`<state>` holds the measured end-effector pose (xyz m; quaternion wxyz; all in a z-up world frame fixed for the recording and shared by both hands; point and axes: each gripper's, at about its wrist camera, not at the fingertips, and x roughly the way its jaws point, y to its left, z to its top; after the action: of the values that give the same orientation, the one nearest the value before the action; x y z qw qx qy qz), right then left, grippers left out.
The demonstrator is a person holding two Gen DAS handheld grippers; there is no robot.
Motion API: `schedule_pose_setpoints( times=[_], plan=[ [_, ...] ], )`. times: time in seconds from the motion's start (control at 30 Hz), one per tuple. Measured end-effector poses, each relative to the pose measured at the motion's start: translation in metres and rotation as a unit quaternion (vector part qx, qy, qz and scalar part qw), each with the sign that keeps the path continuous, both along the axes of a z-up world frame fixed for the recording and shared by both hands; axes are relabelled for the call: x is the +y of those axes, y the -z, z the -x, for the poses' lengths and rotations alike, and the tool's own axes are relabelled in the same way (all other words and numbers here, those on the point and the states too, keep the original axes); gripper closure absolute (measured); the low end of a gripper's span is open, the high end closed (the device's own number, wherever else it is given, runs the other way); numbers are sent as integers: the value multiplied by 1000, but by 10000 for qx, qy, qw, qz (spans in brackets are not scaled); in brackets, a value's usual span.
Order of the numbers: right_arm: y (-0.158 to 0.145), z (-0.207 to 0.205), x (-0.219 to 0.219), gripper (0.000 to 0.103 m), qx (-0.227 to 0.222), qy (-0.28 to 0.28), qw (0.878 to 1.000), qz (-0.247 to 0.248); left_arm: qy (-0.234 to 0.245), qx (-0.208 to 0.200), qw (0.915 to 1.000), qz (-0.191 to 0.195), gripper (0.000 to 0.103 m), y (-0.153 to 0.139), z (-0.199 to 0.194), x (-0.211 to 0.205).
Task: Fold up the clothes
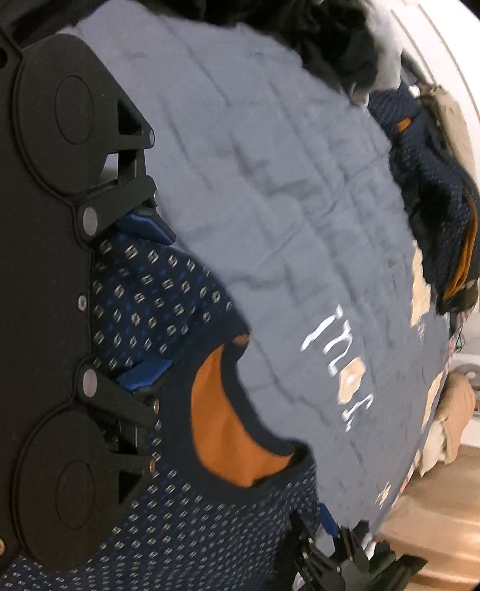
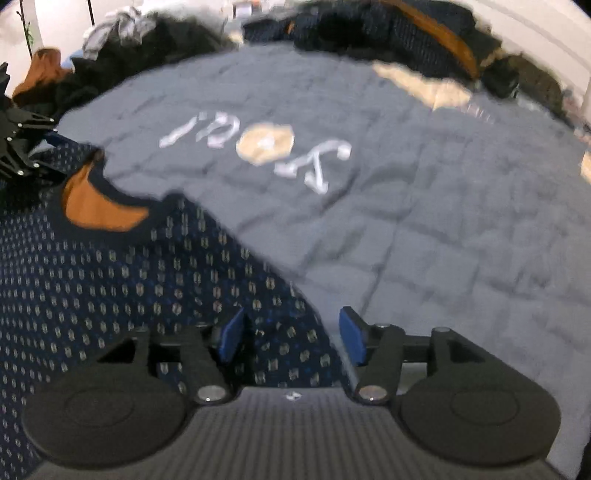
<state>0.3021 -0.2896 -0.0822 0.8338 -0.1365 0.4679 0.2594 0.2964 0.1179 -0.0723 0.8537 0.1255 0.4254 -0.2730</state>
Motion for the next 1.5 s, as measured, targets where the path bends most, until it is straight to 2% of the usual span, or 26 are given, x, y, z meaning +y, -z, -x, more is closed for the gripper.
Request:
schedule_pose_setpoints(
  times=[0.03,0.07,0.1,0.13,0.17,0.2,0.3,0.4,0.53,0.6,0.77,0.83,0.9,0.93,1.0,1.03,1.07,1.13,1.27,1.37,1.5],
  plan=[
    [4,1,-1,46,68,23,10000,2,17,5,10000,32,49,2,1,0],
    [6,3,-2,46,30,80,9999,-55,-5,-18,10000,68,67,2,1,1],
    [7,6,-3,51,1,156,9998,-126,-28,-42,9999,104,78,1,1,2],
    [7,7,-4,73,8,264,9994,-209,-51,-66,9999,140,93,1,1,3],
    [7,8,-4,87,54,376,9989,-275,-48,-179,9997,128,94,-1,3,3],
    [6,9,-3,93,46,464,9985,-301,-43,-296,9995,115,94,-3,6,2],
    [2,16,4,96,-236,612,9976,-196,-145,-728,9972,45,96,-8,11,0],
    [-8,18,4,97,-610,914,9937,-226,-362,-989,9944,81,97,-14,8,0],
    [-25,8,-4,98,-973,1342,9853,-422,-478,-1281,9906,-21,97,-22,3,-7],
    [-34,2,-6,98,-1181,1494,9808,-427,-682,-1429,9874,58,97,-28,-5,-5],
    [-48,-24,-15,98,-1495,1935,9677,-617,-968,-1446,9847,126,96,-35,-30,-9],
    [-43,-33,-15,97,-1553,2026,9645,-676,-1088,-1278,9858,64,95,-28,-39,-13],
    [-26,-46,-9,95,-1117,1985,9725,-492,-1227,-1160,9856,-92,86,-22,-43,-14],
    [-17,-49,-6,94,-1031,1914,9756,-313,-1286,-1182,9844,-185,76,-20,-42,-13],
    [-6,-49,-1,91,-991,1725,9800,76,-1405,-1226,9818,-372,65,-17,-39,-13],
    [-6,-45,-1,87,-1039,1712,9796,182,-1437,-1280,9808,-327,53,-21,-34,-8],
    [-9,-40,-3,85,-1107,1732,9785,175,-1469,-1334,9797,-278,46,-25,-29,-3],
    [-22,-30,-9,78,-1152,1829,9763,72,-1585,-1429,9768,-158,46,-41,-16,6],
    [-59,-1,-19,74,-1140,1949,9736,-324,-1746,-1513,9725,286,46,-77,20,15],
    [-84,38,-21,71,-1137,2005,9704,-717,-1794,-1546,9699,565,43,-95,56,5],
    [-101,102,-19,59,-1034,2037,9663,-1185,-1789,-1517,9671,984,42,-106,121,-8]
  ],
)
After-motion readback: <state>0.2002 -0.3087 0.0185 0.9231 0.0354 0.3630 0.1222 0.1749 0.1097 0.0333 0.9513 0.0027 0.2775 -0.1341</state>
